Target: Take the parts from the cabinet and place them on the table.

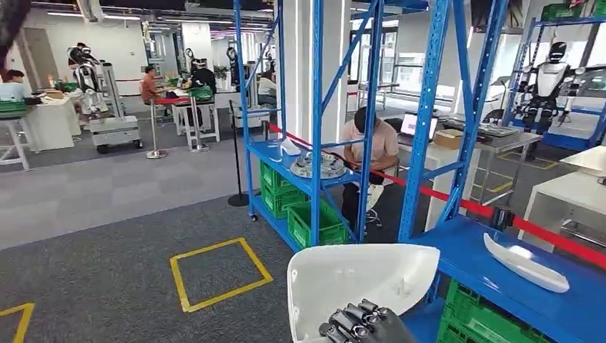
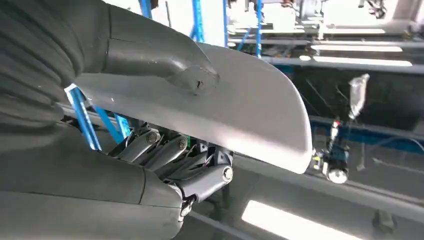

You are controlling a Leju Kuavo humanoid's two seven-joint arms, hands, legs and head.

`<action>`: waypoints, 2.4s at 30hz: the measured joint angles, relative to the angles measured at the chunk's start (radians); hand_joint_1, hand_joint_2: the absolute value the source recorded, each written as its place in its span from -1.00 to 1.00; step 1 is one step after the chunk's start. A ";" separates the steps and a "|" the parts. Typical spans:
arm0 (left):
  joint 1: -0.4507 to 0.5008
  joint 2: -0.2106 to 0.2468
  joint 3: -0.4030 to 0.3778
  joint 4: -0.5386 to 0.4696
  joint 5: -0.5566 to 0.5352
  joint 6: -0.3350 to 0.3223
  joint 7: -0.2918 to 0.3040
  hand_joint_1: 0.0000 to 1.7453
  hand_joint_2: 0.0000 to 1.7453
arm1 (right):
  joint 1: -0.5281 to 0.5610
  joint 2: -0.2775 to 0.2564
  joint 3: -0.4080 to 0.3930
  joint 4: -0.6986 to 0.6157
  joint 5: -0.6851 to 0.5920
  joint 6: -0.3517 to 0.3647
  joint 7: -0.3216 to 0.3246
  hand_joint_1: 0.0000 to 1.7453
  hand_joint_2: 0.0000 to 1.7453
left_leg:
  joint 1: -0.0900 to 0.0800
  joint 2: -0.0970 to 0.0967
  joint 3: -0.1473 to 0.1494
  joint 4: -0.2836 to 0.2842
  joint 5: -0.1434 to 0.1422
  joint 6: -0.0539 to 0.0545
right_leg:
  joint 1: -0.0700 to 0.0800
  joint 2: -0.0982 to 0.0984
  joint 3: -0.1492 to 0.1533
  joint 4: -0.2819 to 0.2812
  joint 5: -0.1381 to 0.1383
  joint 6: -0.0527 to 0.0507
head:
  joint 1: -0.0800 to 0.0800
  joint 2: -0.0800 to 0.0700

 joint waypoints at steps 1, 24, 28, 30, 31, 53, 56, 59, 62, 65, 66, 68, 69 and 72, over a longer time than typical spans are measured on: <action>0.003 0.000 0.000 0.000 0.000 -0.003 0.003 -1.00 1.00 | 0.002 -0.001 -0.005 -0.002 0.000 0.000 0.000 0.84 1.00 | -0.005 -0.013 -0.005 0.004 -0.002 -0.009 | 0.005 0.015 0.005 -0.013 -0.009 0.003 | -0.001 0.000; 0.015 -0.021 0.012 0.009 0.024 -0.002 -0.038 -1.00 1.00 | -0.178 0.024 -0.004 0.187 -0.076 -0.035 -0.065 0.84 1.00 | -0.005 0.086 0.005 -0.017 0.008 0.008 | 0.009 -0.073 -0.061 0.175 -0.122 0.011 | -0.002 0.000; 0.015 -0.021 0.012 0.009 0.024 -0.002 -0.038 -1.00 1.00 | -0.178 0.024 -0.004 0.187 -0.076 -0.035 -0.065 0.84 1.00 | -0.005 0.084 0.005 -0.017 0.009 0.008 | 0.009 -0.072 -0.066 0.185 -0.126 0.011 | -0.002 0.000; 0.010 -0.023 0.012 0.009 0.025 -0.004 -0.040 -1.00 1.00 | -0.174 0.023 -0.004 0.194 -0.076 -0.035 -0.063 0.84 1.00 | -0.005 0.063 0.003 -0.015 0.009 0.009 | 0.008 -0.066 -0.123 0.287 -0.153 0.013 | -0.002 0.000; 0.010 -0.026 0.012 0.009 0.025 -0.005 -0.040 -1.00 1.00 | -0.174 0.023 -0.004 0.198 -0.076 -0.035 -0.060 0.84 1.00 | -0.003 0.025 0.002 -0.008 0.007 0.006 | 0.004 -0.061 -0.093 0.190 -0.063 0.011 | 0.000 0.000; -0.010 -0.030 0.013 0.008 0.016 0.031 -0.043 -1.00 1.00 | -0.164 -0.011 -0.013 0.123 -0.077 -0.031 -0.076 0.84 1.00 | -0.013 0.130 0.011 -0.013 0.002 0.000 | 0.024 -0.196 0.013 -0.023 0.002 -0.004 | -0.005 0.000; -0.019 -0.030 0.013 0.007 0.018 0.031 -0.045 -1.00 1.00 | -0.164 -0.024 -0.012 0.108 -0.081 -0.026 -0.077 0.84 1.00 | -0.007 0.102 0.009 -0.017 0.010 0.013 | 0.013 -0.076 -0.053 0.123 -0.081 0.010 | -0.002 0.000; -0.016 -0.030 0.013 0.007 0.022 0.034 -0.044 -1.00 1.00 | -0.156 -0.032 -0.011 0.108 -0.081 -0.021 -0.077 0.84 1.00 | -0.007 0.065 0.002 -0.014 0.012 0.014 | 0.009 -0.068 -0.145 0.297 -0.133 0.015 | -0.001 0.000; -0.008 -0.033 0.014 0.009 0.022 0.035 -0.034 -1.00 1.00 | -0.154 -0.036 -0.011 0.108 -0.084 -0.030 -0.077 0.84 1.00 | -0.003 0.022 -0.001 -0.004 0.013 0.008 | 0.000 -0.050 -0.045 0.098 -0.017 0.015 | 0.000 0.000; -0.008 -0.031 0.016 0.008 0.025 0.039 -0.030 -1.00 1.00 | -0.154 -0.041 -0.011 0.108 -0.090 -0.042 -0.082 0.84 1.00 | -0.003 -0.013 -0.016 0.005 0.015 -0.014 | -0.003 0.000 0.003 -0.010 -0.004 0.015 | 0.000 0.000; -0.004 -0.029 0.021 0.008 0.025 0.040 -0.030 -1.00 1.00 | -0.153 -0.043 -0.011 0.108 -0.093 -0.044 -0.082 0.84 1.00 | -0.002 -0.022 -0.020 0.001 0.020 -0.022 | 0.001 -0.010 0.001 -0.009 -0.004 0.010 | -0.001 0.000; 0.005 -0.024 0.025 0.007 0.027 0.040 -0.030 -1.00 1.00 | -0.154 -0.043 -0.011 0.108 -0.096 -0.047 -0.085 0.84 1.00 | 0.002 -0.042 -0.030 -0.008 0.028 -0.038 | -0.002 -0.032 0.009 -0.018 0.006 -0.006 | -0.001 0.000; 0.007 -0.025 0.026 0.009 0.028 0.040 -0.031 -1.00 1.00 | -0.155 -0.043 -0.011 0.108 -0.096 -0.049 -0.086 0.84 1.00 | 0.001 -0.009 -0.032 0.005 0.021 -0.037 | -0.003 -0.046 0.011 -0.024 0.011 -0.013 | -0.003 0.000; -0.001 -0.023 0.026 0.008 0.027 0.040 -0.032 -1.00 1.00 | -0.152 -0.043 -0.011 0.108 -0.090 -0.055 -0.077 0.84 1.00 | -0.003 0.082 -0.119 0.195 -0.097 -0.046 | 0.004 -0.084 0.009 -0.028 0.012 -0.025 | -0.005 0.000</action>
